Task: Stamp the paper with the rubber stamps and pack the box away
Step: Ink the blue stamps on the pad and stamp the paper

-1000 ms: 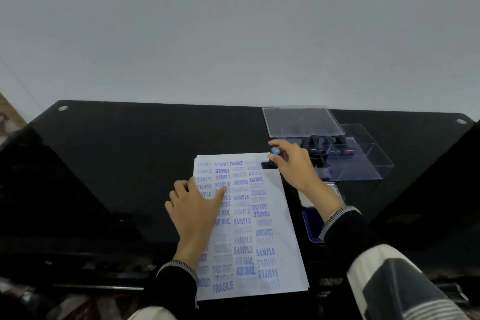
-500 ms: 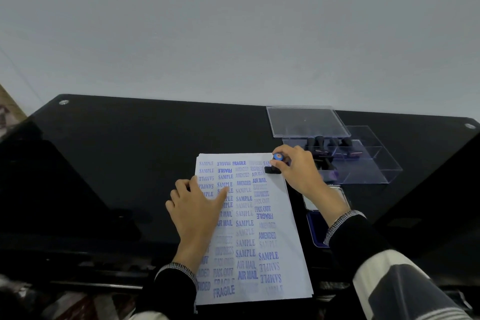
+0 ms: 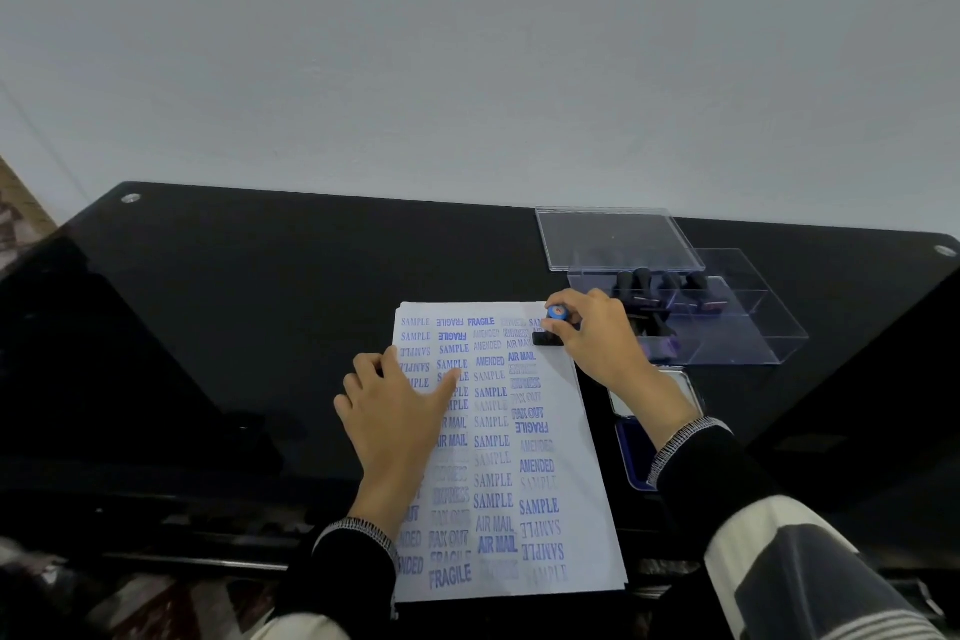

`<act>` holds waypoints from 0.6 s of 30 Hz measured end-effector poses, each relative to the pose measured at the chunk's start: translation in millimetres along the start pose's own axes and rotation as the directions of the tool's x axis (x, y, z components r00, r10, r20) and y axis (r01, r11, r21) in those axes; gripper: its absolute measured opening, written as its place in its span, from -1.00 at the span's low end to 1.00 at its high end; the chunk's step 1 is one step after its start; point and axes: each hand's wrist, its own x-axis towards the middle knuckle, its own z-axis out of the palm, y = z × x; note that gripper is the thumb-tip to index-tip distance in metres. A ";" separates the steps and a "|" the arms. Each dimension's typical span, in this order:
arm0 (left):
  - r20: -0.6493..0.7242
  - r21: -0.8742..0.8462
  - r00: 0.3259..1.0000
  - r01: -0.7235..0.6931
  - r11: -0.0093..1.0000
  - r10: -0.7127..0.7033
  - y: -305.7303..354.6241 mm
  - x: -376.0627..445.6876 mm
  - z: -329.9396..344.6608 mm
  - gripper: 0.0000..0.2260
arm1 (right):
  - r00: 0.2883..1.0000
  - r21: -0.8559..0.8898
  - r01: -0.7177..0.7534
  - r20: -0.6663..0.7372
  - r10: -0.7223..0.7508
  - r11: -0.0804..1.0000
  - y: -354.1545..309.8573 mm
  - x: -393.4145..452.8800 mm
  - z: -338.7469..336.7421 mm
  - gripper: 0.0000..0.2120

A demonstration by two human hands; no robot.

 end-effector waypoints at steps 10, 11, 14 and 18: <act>-0.009 -0.003 1.000 -0.008 1.000 0.008 0.1 -0.1 0.0 -0.30 | 1.000 -0.038 0.009 0.030 -0.007 0.999 -0.7 0.2 0.3 -0.81; -0.009 -0.001 1.000 -0.007 1.000 0.007 0.1 -0.1 0.2 -0.30 | 0.999 -0.054 0.007 0.037 -0.005 0.999 -1.7 0.1 0.0 -0.81; -0.014 0.003 1.000 -0.006 1.000 0.006 -0.2 -0.2 0.6 -0.29 | 0.999 -0.095 0.010 0.054 -0.005 0.995 -4.0 -0.7 -0.9 -0.82; -0.006 0.005 1.000 -0.005 1.000 0.005 -0.4 0.2 1.1 -0.28 | 0.998 -0.125 0.010 0.063 -0.002 0.992 -6.1 -0.6 -1.6 -0.83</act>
